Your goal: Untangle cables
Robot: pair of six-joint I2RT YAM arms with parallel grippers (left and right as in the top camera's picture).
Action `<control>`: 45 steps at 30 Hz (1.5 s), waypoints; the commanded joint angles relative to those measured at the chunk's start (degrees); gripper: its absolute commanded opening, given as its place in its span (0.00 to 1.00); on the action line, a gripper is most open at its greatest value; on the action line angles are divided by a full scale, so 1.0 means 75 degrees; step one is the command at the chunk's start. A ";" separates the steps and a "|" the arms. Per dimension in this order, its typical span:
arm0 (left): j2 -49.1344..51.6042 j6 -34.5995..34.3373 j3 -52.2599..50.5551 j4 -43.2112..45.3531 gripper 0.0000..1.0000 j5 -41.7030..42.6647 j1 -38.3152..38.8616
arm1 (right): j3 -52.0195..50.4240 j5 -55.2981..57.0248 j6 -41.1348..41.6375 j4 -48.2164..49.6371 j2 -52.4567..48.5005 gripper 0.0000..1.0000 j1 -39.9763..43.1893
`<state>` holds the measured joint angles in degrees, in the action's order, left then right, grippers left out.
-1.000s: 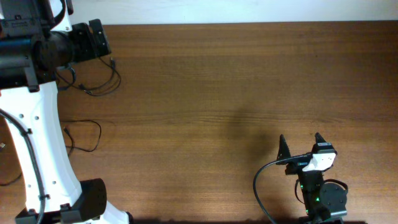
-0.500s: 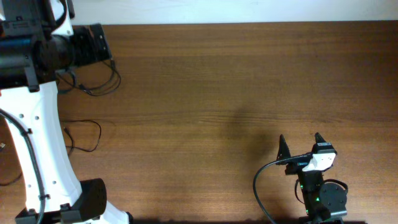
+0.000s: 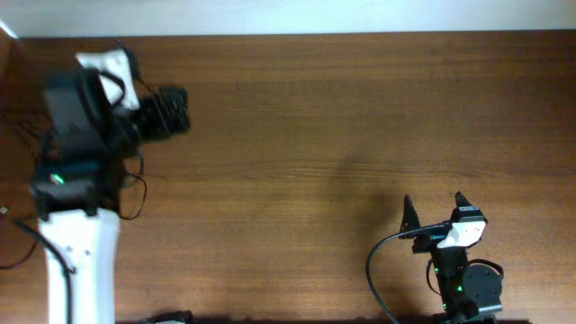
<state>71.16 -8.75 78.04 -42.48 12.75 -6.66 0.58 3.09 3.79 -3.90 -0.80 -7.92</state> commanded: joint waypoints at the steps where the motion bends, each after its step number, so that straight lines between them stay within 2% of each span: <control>1: -0.1376 0.0090 -0.2868 0.2174 0.99 0.0420 -0.0035 | -0.0035 -0.0041 -0.0050 -0.0064 0.0079 0.99 -0.0044; 5: -0.2629 0.0093 -0.5324 0.4488 0.99 0.0388 -0.0035 | -0.0035 -0.0044 -0.0050 -0.0064 0.0079 0.99 -0.0044; 9: -0.3955 0.0093 -0.7428 0.6306 0.99 0.0122 -0.0035 | -0.0035 -0.0044 -0.0047 -0.0064 0.0079 0.99 -0.0044; 13: -0.5202 0.0093 -0.9014 0.7041 0.99 -0.0245 -0.0035 | -0.0035 -0.0044 -0.0047 -0.0064 0.0079 0.99 -0.0044; 17: -0.6137 0.0093 -0.9961 0.7428 0.99 -0.0769 -0.0032 | -0.0035 -0.0044 -0.0047 -0.0064 0.0079 0.99 -0.0044; 23: -0.7428 0.0093 -1.0343 0.6770 0.99 -0.1259 -0.0026 | -0.0035 -0.0044 -0.0047 -0.0064 0.0079 0.99 -0.0044; 28: -0.8717 0.0093 -1.0343 0.5094 0.99 -0.1303 -0.0026 | -0.0035 -0.0044 -0.0047 -0.0064 0.0079 0.99 -0.0044; 32: -0.9445 0.0093 -1.0343 0.5202 0.99 -0.1303 -0.0020 | -0.0035 -0.0044 -0.0047 -0.0064 0.0079 0.99 -0.0044; 45: -0.9439 0.0093 -1.0340 0.5077 0.99 -0.1303 -0.0012 | -0.0035 -0.0044 -0.0047 -0.0064 0.0079 0.99 -0.0044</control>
<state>0.84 -8.58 0.60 -3.90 3.57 -6.66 0.58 2.92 3.86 -3.92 -0.69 -7.92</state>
